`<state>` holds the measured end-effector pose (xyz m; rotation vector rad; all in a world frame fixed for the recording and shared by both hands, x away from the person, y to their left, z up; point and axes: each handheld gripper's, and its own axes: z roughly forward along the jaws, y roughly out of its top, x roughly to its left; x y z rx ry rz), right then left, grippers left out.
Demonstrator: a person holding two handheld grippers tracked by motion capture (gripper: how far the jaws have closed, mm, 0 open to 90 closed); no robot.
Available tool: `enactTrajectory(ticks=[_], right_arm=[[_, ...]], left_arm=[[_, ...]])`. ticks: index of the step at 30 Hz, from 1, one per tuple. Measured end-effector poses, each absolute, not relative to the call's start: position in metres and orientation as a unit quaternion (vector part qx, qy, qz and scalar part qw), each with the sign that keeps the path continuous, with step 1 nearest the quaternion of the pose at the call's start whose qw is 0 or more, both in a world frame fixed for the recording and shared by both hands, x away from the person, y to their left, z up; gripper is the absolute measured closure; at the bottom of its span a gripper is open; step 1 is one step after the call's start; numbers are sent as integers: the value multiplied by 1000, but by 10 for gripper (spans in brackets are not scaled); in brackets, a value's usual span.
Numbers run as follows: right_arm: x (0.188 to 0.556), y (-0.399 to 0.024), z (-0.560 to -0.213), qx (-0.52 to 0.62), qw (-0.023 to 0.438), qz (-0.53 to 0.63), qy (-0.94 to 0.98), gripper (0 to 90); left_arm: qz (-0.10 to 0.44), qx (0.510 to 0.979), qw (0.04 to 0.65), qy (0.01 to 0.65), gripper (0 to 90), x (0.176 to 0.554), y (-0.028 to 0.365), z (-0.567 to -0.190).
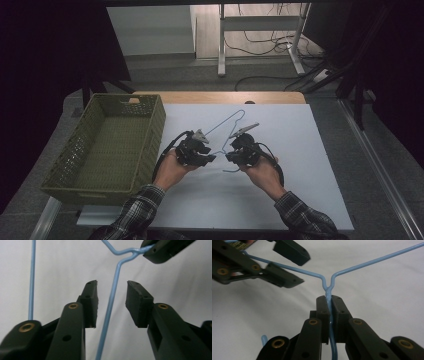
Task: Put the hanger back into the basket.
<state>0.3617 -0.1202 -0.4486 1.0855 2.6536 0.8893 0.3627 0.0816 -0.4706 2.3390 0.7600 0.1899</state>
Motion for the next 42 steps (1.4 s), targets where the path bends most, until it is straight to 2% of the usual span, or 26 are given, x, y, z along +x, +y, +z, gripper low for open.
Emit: enactTrajectory(ticks=[3,10,13,22,24,25,26,27,28,37,42], right_arm=[[360,-120,-448,359,69,295,883,853],[357,-120,-446,353,67,295,885,852],[357,-120,-446,352,66,295,886,853],[357,-121,-441,343,68,302,887,841],[359,-124,-435,340,72,318,882,763],[359,-124,-435,340,72,318,882,763],[360,-127,-426,337,79,333,877,698],[360,-127,-426,337,79,333,877,698],[359,-131,-414,332,90,346,873,657],[345,-170,-367,325,147,377,855,600],[340,-193,-379,334,152,369,854,585]], left_arm=[[68,900,324,284,646,367,78,-472],[57,909,314,268,792,369,74,-473],[58,914,309,257,827,369,73,-472],[81,924,299,225,866,365,72,-464],[84,920,305,231,868,363,72,-461],[84,920,305,231,869,363,72,-461],[80,920,308,229,869,364,72,-460],[81,919,309,230,869,363,71,-460],[80,919,309,231,870,363,71,-459],[72,911,326,242,870,365,74,-455],[60,904,341,250,870,365,77,-455]])
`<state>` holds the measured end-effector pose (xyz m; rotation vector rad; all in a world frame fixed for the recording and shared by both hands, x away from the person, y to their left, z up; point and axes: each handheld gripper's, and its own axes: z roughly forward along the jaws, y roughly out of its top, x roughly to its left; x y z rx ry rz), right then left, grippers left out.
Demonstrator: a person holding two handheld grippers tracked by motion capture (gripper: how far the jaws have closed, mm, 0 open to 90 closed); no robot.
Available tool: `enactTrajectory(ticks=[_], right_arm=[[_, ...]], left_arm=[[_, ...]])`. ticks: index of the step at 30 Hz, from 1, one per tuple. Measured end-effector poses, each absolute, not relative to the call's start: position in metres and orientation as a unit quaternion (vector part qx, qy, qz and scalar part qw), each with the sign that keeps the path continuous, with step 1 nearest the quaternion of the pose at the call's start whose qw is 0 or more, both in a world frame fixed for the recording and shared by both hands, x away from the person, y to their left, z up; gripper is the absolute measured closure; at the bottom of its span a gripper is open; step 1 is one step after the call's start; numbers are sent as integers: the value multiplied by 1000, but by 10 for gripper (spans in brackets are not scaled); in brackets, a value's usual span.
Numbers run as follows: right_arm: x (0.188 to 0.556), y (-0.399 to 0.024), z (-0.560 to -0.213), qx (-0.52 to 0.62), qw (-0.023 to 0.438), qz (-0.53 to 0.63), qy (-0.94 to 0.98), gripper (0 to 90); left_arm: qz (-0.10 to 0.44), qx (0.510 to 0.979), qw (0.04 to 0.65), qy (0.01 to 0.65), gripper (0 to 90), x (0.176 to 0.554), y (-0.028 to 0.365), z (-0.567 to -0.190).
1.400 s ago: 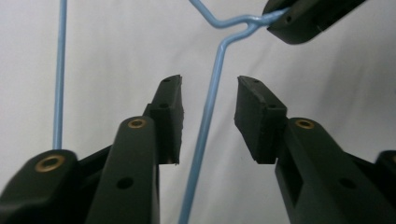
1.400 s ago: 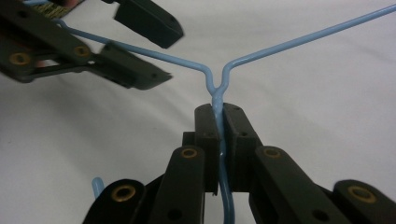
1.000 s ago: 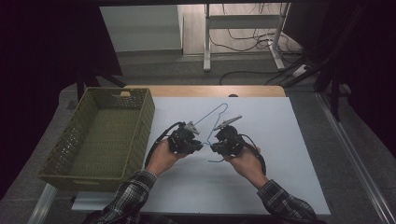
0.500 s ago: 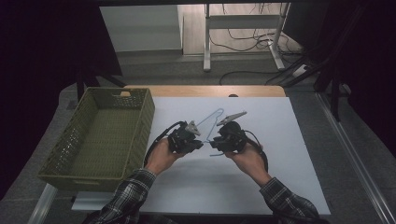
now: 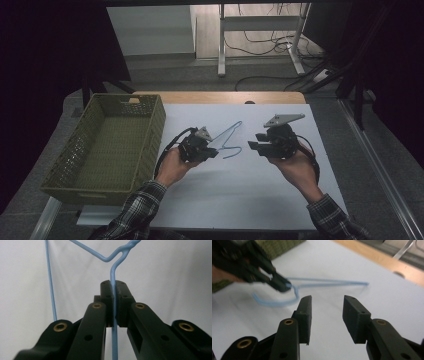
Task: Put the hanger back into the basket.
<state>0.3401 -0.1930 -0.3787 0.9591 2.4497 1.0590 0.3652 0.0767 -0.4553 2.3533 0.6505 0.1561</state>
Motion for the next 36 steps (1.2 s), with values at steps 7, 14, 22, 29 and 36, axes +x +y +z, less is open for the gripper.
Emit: enactTrajectory(ticks=[7,14,22,29,36], right_arm=[[340,-175,-424,310,102,403,855,596],[347,-153,-433,293,101,439,844,637],[350,-136,-438,282,125,452,837,825],[344,-127,-429,287,138,440,840,847],[345,-125,-417,313,124,425,840,847]], left_arm=[[52,894,359,264,869,363,81,-458],[49,886,372,273,869,361,86,-460],[44,881,382,275,868,358,87,-464],[89,890,367,255,770,349,89,-459],[135,896,352,236,732,342,87,-445]])
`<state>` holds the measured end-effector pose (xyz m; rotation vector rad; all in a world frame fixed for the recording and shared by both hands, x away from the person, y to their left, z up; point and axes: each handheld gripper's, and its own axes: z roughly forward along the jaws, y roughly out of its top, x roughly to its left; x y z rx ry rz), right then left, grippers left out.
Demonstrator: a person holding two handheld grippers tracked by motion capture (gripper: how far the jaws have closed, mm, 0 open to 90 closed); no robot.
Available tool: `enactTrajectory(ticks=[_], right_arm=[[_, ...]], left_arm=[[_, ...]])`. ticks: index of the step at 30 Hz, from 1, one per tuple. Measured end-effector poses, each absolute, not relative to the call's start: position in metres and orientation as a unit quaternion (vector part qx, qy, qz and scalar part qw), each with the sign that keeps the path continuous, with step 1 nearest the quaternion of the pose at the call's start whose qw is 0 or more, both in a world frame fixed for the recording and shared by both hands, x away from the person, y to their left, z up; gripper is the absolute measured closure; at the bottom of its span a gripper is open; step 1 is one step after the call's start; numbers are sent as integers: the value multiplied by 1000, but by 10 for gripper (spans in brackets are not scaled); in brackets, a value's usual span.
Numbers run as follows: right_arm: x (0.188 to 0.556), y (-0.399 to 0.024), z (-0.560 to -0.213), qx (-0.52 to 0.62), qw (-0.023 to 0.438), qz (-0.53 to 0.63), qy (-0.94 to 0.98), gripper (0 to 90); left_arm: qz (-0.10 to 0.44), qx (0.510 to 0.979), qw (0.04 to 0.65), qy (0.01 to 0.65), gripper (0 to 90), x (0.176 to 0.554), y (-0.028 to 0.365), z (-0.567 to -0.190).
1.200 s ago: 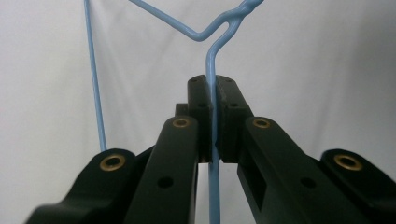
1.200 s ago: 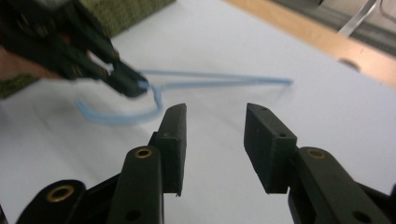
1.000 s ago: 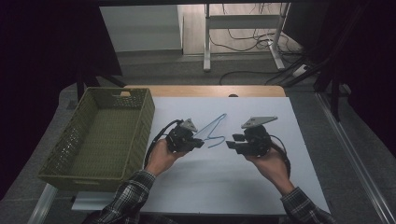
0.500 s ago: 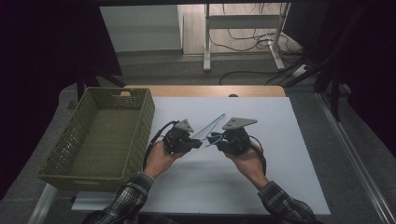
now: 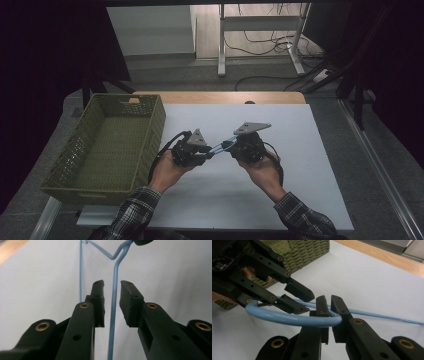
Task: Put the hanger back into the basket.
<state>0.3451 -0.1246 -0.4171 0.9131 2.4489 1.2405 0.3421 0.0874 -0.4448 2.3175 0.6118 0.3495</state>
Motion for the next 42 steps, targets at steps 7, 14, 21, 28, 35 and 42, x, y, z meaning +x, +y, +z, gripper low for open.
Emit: enactTrajectory(ticks=[7,14,21,28,35,42], right_arm=[[344,-123,-407,316,122,415,844,847],[343,-121,-397,304,135,411,849,837],[341,-132,-383,293,146,436,838,671],[339,-147,-384,294,155,424,842,667],[336,-153,-392,295,147,424,844,649],[334,-151,-393,278,152,424,848,624]], left_arm=[[141,907,332,218,771,347,74,-441],[130,897,358,226,870,347,75,-437],[79,865,416,268,872,353,93,-433],[53,853,437,279,871,350,104,-426],[27,842,453,290,871,344,113,-419],[4,834,467,292,871,336,117,-409]])
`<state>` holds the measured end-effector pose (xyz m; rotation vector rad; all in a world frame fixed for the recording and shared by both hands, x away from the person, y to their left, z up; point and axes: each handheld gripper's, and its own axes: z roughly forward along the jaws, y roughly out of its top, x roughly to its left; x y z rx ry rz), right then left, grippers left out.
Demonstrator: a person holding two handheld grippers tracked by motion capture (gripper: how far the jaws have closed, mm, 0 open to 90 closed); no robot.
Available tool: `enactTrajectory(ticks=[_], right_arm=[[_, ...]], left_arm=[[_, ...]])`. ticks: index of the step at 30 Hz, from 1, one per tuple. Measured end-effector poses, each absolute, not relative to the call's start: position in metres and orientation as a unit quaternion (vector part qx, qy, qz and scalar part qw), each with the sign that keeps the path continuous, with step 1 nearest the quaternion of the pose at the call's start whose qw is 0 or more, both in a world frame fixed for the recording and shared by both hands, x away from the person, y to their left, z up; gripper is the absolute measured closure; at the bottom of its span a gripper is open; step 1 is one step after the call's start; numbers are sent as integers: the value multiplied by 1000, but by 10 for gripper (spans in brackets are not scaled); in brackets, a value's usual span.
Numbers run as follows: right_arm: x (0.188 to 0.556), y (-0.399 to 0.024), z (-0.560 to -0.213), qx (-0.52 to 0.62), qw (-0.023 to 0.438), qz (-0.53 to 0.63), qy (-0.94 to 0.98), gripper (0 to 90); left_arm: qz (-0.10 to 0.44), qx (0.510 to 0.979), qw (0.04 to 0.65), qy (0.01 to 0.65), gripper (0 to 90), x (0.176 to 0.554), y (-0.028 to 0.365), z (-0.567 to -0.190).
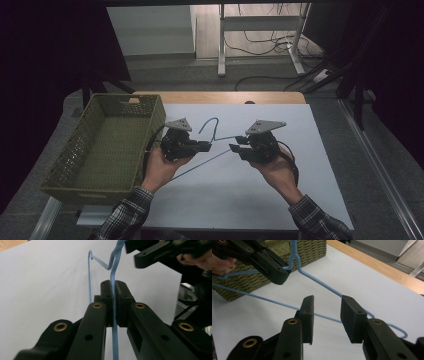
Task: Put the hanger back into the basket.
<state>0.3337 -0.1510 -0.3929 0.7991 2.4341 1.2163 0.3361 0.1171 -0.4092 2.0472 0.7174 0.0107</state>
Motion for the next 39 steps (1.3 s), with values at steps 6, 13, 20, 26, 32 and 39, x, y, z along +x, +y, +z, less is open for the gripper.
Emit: enactTrajectory(ticks=[6,13,20,26,32,39], right_arm=[[333,-142,-396,250,154,424,856,578],[330,-136,-387,252,112,486,829,618],[329,-127,-387,261,92,513,813,844],[324,-119,-385,262,117,481,828,854],[325,-115,-386,262,119,466,837,854],[324,-113,-387,260,120,459,841,854]], left_arm=[[-10,835,471,284,871,331,116,-408],[-18,837,471,278,871,330,112,-416],[-25,839,472,271,870,328,103,-424],[6,863,432,264,801,325,104,-418],[-9,883,387,266,799,329,102,-414],[-28,890,367,269,859,332,94,-415]])
